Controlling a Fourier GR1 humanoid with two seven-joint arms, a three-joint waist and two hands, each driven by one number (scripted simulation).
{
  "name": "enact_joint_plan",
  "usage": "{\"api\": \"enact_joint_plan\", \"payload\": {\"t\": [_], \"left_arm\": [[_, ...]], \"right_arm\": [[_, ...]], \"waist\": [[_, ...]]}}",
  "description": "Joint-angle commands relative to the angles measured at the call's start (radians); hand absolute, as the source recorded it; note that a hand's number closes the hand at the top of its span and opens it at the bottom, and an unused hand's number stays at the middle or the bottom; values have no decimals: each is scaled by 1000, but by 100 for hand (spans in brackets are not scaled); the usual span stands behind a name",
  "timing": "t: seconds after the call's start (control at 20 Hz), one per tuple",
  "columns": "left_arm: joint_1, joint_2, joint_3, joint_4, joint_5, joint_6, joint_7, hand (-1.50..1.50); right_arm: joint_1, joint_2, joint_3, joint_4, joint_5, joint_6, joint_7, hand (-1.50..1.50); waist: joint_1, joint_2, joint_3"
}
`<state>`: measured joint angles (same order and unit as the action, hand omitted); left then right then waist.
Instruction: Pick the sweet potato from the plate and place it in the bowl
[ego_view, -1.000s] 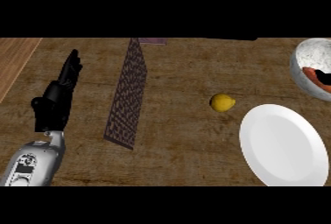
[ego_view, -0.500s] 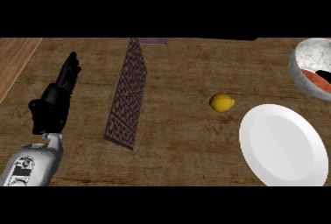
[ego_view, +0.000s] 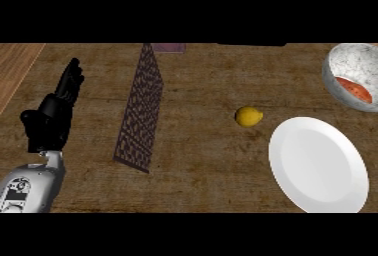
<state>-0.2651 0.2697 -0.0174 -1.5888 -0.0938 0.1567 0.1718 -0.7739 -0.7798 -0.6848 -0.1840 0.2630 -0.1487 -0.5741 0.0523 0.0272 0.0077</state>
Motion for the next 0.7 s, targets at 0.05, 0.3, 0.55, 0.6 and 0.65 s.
{"api": "enact_joint_plan", "payload": {"t": [0.05, 0.3, 0.55, 0.6, 0.65], "left_arm": [[19, -13, -12, -21, -27, 22, 10, 0], [51, 0, 7, -13, -15, -2, -11, 0], [39, -14, 3, -35, -24, 2, 21, 0], [4, -33, -12, -29, -46, 23, 40, 0], [21, -8, 26, 40, -32, 1, -39, 0]], "right_arm": [[72, -47, -64, 18, -74, 185, -87, -150], [200, -38, -62, 21, -83, 295, -215, -150], [259, -17, -56, 10, -94, 325, -280, -150], [241, -62, -54, 8, -97, 377, -245, -150], [216, -52, -35, 2, -83, 364, -224, -150]], "waist": [[-14, -8, 0], [-18, -11, -1], [-27, -16, -3], [-29, -16, -3], [-27, -15, -3]]}}
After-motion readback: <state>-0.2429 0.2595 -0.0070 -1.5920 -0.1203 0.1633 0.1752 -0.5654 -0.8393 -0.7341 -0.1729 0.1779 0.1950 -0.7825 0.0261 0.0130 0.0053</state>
